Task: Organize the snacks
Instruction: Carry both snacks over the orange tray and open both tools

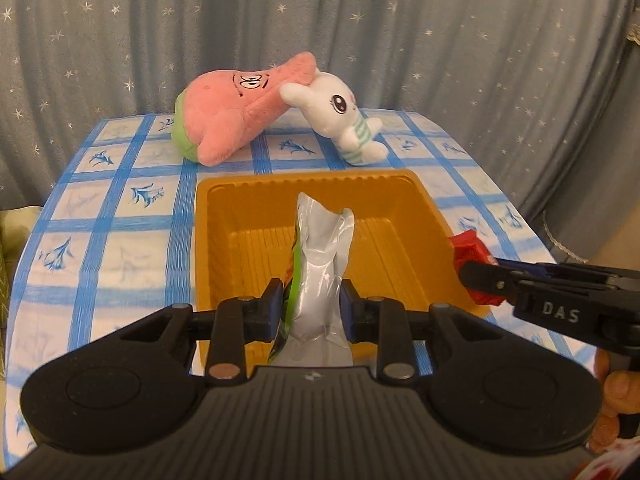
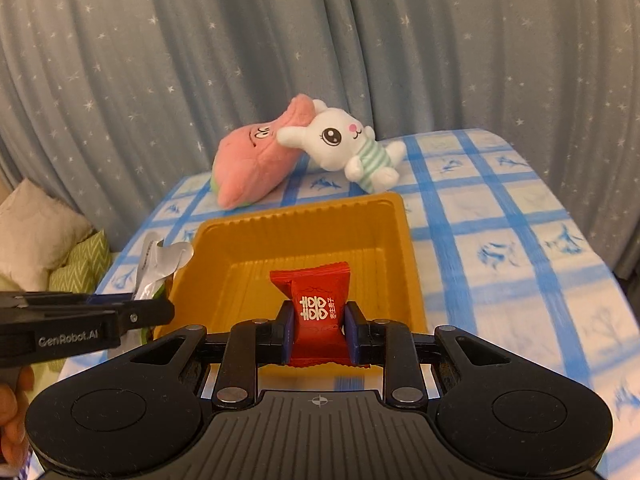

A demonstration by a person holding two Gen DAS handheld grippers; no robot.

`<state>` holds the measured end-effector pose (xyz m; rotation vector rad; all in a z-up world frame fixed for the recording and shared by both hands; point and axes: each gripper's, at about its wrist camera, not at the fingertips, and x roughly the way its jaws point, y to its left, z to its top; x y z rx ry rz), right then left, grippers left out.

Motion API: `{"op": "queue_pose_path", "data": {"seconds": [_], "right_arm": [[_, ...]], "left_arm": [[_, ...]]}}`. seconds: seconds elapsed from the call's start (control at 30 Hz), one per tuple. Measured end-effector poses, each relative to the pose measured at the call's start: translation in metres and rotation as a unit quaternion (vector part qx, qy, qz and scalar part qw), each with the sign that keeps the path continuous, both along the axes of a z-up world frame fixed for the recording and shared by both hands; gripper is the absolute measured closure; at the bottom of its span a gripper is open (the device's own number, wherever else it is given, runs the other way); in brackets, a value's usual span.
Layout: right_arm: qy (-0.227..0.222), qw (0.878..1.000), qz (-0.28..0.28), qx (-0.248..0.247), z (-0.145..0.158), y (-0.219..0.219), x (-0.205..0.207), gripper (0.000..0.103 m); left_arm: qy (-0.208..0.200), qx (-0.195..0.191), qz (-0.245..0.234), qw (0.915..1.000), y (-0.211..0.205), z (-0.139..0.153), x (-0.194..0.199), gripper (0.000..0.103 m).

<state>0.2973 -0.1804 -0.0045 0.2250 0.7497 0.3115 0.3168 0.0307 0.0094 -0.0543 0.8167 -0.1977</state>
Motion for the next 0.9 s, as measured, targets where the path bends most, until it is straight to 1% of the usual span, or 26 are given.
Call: {"op": "queue_pose_path", "data": {"seconds": [0.17, 0.37, 0.53, 0.63, 0.9], "right_arm": [[0.018, 1.000, -0.003, -0.001, -0.018, 0.005, 0.033, 0.077], [0.030, 1.000, -0.001, -0.008, -0.033, 0.010, 0.049, 0.077], [0.038, 0.999, -0.001, -0.010, -0.044, 0.013, 0.054, 0.077], [0.044, 0.999, -0.002, -0.008, -0.048, 0.013, 0.055, 0.077], [0.046, 0.999, -0.004, -0.009, -0.048, 0.010, 0.054, 0.077]], "left_arm": [[0.009, -0.005, 0.010, 0.9999, 0.003, -0.014, 0.026, 0.076], [0.018, -0.005, 0.013, 0.9997, 0.001, -0.030, 0.041, 0.076], [0.018, -0.009, 0.010, 0.9997, -0.002, -0.039, 0.046, 0.075], [0.015, -0.007, 0.016, 0.9997, -0.001, -0.042, 0.046, 0.072], [0.014, -0.011, 0.018, 0.9997, 0.006, -0.037, 0.033, 0.072]]}}
